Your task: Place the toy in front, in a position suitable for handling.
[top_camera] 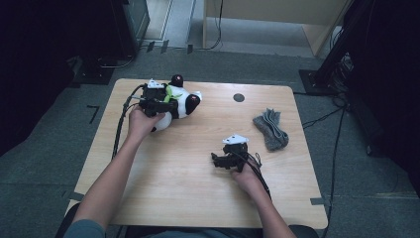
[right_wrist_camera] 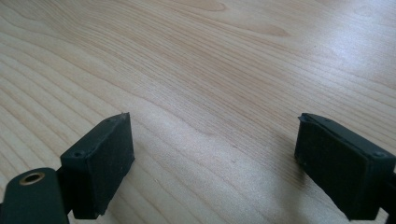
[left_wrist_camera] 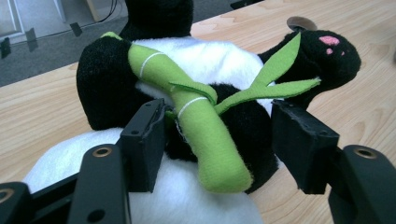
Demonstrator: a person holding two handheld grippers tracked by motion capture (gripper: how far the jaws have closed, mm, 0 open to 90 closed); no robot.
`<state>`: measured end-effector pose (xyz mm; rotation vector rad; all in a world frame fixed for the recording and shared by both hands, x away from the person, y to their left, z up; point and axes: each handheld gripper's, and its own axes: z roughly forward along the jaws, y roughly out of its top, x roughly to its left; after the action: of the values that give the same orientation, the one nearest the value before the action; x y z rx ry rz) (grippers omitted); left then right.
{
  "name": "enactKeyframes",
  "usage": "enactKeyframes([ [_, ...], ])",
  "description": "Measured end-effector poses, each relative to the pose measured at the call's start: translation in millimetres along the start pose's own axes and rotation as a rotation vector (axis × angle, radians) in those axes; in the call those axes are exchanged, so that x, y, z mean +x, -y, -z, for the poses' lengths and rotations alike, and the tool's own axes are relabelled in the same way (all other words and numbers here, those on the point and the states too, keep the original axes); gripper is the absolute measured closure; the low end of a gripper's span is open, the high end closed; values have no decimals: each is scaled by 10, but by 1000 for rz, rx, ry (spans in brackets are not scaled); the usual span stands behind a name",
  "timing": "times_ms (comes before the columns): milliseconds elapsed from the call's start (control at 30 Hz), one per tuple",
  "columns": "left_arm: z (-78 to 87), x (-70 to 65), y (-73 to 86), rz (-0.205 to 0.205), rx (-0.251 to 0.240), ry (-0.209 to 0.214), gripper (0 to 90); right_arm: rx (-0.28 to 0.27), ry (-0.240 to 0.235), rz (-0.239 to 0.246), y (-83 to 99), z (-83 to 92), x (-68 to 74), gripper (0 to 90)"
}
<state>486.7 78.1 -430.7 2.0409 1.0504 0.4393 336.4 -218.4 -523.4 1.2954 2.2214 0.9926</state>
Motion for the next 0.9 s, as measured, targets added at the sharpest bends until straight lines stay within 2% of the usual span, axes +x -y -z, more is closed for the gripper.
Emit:
enactKeyframes([
  [133,-19,-31,18,-26,6,-12,427,0,1,0,0,0,1,116],
  [267,-23,-60,77,-66,-21,-33,496,0,1,-1,1,1,1,116],
  [433,4,-59,77,-48,-23,-19,609,0,2,-2,2,2,2,116],
  [700,67,-80,47,-31,-28,-21,650,0,2,-2,1,2,1,116],
  [800,106,-85,33,-15,-37,6,663,1,2,-3,2,3,3,116],
  [900,140,-120,19,-21,-40,14,664,8,1,-1,-7,2,1,116],
])
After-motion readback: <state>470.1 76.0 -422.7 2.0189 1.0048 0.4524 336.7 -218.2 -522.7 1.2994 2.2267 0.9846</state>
